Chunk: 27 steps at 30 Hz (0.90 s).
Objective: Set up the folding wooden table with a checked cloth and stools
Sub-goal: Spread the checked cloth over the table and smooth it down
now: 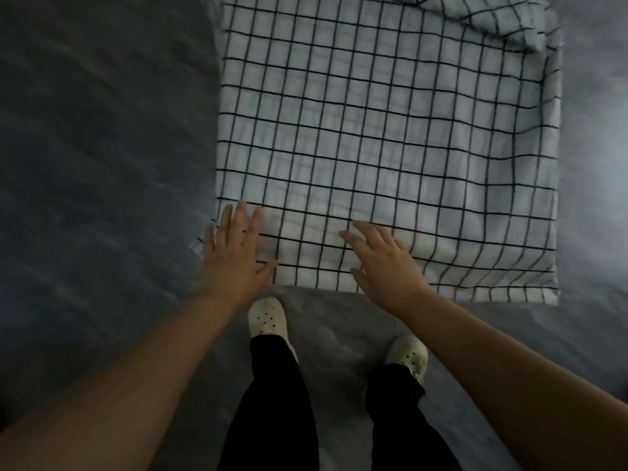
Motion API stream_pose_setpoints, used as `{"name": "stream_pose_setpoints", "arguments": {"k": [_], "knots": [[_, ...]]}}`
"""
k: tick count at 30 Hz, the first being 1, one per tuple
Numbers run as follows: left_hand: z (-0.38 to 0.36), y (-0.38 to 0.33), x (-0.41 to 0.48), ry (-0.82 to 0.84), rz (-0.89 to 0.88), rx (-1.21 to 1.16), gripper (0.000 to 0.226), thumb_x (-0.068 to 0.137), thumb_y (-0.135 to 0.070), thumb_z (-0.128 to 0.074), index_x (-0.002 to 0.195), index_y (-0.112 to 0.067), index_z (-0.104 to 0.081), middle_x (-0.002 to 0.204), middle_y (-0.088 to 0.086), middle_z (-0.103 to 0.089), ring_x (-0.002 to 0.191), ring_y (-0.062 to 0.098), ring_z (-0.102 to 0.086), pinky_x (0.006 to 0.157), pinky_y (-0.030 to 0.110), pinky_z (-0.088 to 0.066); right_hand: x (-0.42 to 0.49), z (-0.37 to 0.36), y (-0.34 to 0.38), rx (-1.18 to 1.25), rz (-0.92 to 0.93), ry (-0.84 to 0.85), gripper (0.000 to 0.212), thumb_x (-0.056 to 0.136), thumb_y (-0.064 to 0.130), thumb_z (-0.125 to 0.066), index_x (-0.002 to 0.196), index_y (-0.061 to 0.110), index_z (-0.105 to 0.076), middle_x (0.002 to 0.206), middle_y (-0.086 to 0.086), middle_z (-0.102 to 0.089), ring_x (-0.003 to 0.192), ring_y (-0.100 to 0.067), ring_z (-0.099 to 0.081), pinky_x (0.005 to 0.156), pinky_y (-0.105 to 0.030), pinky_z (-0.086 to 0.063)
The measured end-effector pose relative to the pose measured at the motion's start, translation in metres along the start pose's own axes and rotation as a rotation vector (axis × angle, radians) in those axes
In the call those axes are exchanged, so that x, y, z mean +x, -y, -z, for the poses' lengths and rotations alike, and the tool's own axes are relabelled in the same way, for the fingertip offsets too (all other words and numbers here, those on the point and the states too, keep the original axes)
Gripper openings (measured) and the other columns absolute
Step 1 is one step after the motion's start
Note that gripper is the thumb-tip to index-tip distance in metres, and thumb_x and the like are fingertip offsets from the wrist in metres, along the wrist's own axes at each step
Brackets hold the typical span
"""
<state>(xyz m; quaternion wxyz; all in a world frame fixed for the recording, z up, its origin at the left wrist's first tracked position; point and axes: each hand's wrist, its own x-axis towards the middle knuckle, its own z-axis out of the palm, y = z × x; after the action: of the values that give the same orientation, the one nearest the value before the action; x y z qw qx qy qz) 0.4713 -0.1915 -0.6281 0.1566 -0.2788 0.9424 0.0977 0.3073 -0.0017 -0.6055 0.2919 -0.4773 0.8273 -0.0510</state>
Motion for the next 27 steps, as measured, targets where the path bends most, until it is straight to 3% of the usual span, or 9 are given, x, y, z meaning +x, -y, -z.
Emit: {"name": "stream_pose_setpoints", "arguments": {"k": [4,7,10,13,16,19,23,25,27], "knots": [[-0.003,0.061,0.000,0.079,0.079,-0.155,0.099,0.082,-0.050,-0.062,0.150,-0.020,0.002,0.158,0.011,0.000,0.144,0.030,-0.009,0.112,0.048,-0.023,0.041,-0.007,0.055,-0.003,0.045,0.050,0.066,0.090,0.029,-0.055,0.147,0.023,-0.022,0.154,-0.004,-0.019,0.141,-0.023,-0.015,0.112,-0.039,-0.021],[-0.009,0.088,0.004,0.160,0.074,-0.331,0.110,0.075,-0.051,-0.070,0.150,-0.025,0.007,0.156,0.008,-0.015,0.139,0.027,-0.026,0.106,0.046,-0.035,0.068,-0.015,0.088,-0.042,0.064,0.065,0.071,0.087,0.038,-0.060,0.146,0.024,-0.023,0.154,-0.005,-0.019,0.141,-0.024,-0.015,0.112,-0.042,-0.023],[-0.016,0.096,0.002,0.225,0.004,-0.312,0.125,0.067,-0.057,-0.073,0.148,-0.025,0.016,0.148,0.007,-0.029,0.128,0.026,-0.040,0.101,0.040,-0.039,0.084,-0.026,0.112,-0.139,0.110,0.114,0.083,0.081,0.051,-0.062,0.147,0.023,-0.021,0.156,-0.007,-0.012,0.143,-0.027,-0.009,0.113,-0.043,-0.016],[-0.030,0.097,-0.004,0.126,-0.056,-0.239,0.130,0.067,-0.055,-0.075,0.141,-0.025,0.027,0.134,0.007,-0.040,0.116,0.024,-0.046,0.097,0.036,-0.039,0.090,-0.040,0.125,-0.252,0.123,0.101,0.095,0.068,0.060,-0.068,0.145,0.022,-0.027,0.154,-0.012,-0.020,0.141,-0.034,-0.018,0.112,-0.049,-0.017],[-0.045,0.091,-0.009,-0.050,-0.071,-0.207,0.132,0.056,-0.044,-0.086,0.149,-0.019,0.005,0.118,0.010,-0.050,0.102,0.025,-0.053,0.088,0.037,-0.044,0.089,-0.051,0.122,-0.308,0.101,0.057,0.104,0.061,0.067,-0.068,0.145,0.021,-0.029,0.152,-0.015,-0.026,0.138,-0.036,-0.025,0.109,-0.051,-0.021],[-0.060,0.085,-0.011,-0.225,-0.068,-0.279,0.110,0.052,-0.029,-0.087,0.141,-0.009,-0.025,0.110,0.014,-0.056,0.099,0.028,-0.054,0.085,0.040,-0.047,0.087,-0.058,0.119,-0.378,0.119,-0.002,0.107,0.060,0.071,-0.067,0.146,0.019,-0.029,0.152,-0.015,-0.026,0.138,-0.035,-0.024,0.108,-0.049,-0.018],[-0.070,0.077,-0.008,-0.345,0.018,-0.446,0.050,0.073,-0.009,-0.058,0.119,-0.012,-0.038,0.103,0.013,-0.059,0.094,0.025,-0.052,0.082,0.038,-0.046,0.085,-0.069,0.115,-0.394,0.141,-0.059,0.102,0.068,0.070,-0.061,0.148,0.019,-0.023,0.153,-0.016,-0.019,0.140,-0.034,-0.016,0.110,-0.048,-0.013],[-0.071,0.077,-0.008,-0.379,0.031,-0.484,0.031,0.078,-0.010,-0.043,0.108,-0.014,-0.040,0.093,0.011,-0.060,0.084,0.023,-0.052,0.074,0.034,-0.044,0.084,-0.075,0.114,-0.419,0.141,-0.075,0.103,0.070,0.054,-0.071,0.149,0.018,-0.016,0.155,-0.016,-0.011,0.142,-0.034,-0.010,0.113,-0.048,-0.010],[-0.070,0.081,-0.008,-0.361,0.003,-0.505,0.034,0.074,-0.001,-0.053,0.101,-0.016,-0.040,0.086,0.010,-0.059,0.075,0.024,-0.053,0.067,0.034,-0.043,0.082,-0.081,0.117,-0.417,0.130,-0.100,0.102,0.072,0.027,-0.074,0.150,0.016,-0.010,0.155,-0.017,-0.003,0.143,-0.035,-0.004,0.114,-0.049,-0.010]]}}
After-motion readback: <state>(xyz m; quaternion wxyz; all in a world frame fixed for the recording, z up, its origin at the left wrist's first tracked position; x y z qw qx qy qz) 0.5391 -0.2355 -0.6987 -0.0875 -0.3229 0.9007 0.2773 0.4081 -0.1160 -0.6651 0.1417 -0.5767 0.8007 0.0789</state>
